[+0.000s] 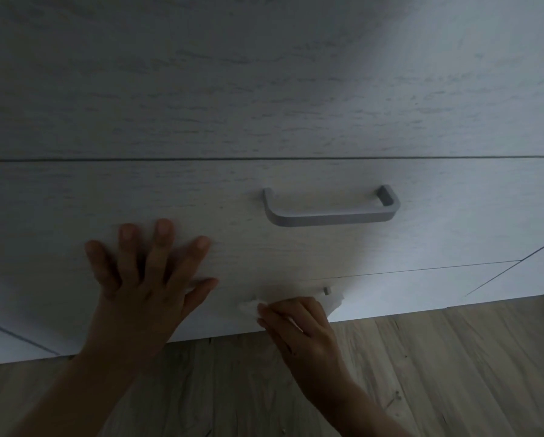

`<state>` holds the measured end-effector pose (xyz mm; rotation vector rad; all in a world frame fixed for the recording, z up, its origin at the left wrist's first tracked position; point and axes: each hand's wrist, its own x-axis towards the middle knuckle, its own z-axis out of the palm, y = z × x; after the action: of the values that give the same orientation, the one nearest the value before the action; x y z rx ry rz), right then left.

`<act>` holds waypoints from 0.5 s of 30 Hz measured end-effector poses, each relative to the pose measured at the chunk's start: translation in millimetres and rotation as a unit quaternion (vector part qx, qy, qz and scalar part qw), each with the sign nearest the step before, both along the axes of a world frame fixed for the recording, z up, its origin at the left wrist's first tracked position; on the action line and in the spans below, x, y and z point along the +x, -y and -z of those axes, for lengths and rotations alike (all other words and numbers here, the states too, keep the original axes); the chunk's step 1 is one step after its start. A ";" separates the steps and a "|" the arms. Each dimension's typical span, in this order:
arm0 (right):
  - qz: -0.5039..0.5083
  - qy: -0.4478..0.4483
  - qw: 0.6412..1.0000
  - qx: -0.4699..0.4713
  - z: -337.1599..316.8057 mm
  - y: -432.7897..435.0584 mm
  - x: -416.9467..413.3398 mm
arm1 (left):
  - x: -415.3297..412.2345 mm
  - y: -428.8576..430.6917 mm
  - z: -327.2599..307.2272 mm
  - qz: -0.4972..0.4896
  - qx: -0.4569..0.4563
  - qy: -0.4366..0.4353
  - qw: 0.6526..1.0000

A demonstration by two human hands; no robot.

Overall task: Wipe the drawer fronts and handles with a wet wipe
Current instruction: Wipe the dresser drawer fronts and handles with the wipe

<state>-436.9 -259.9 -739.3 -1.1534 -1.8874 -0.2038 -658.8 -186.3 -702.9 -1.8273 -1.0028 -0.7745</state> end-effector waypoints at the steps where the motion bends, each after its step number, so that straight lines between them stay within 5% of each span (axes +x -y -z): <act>1: 0.001 0.005 1.000 0.002 0.5 0.8 2.4 | -0.1 0.3 -0.1 0.001 -0.001 0.000 1.000; 15: 0.022 0.031 0.999 0.024 -2.5 -0.8 9.1 | 0.2 0.7 -2.3 -0.001 -0.008 0.002 1.000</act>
<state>-427.7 -259.1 -736.8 -1.1691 -1.9030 -0.3105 -658.6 -187.0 -700.6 -1.8384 -1.0162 -0.7711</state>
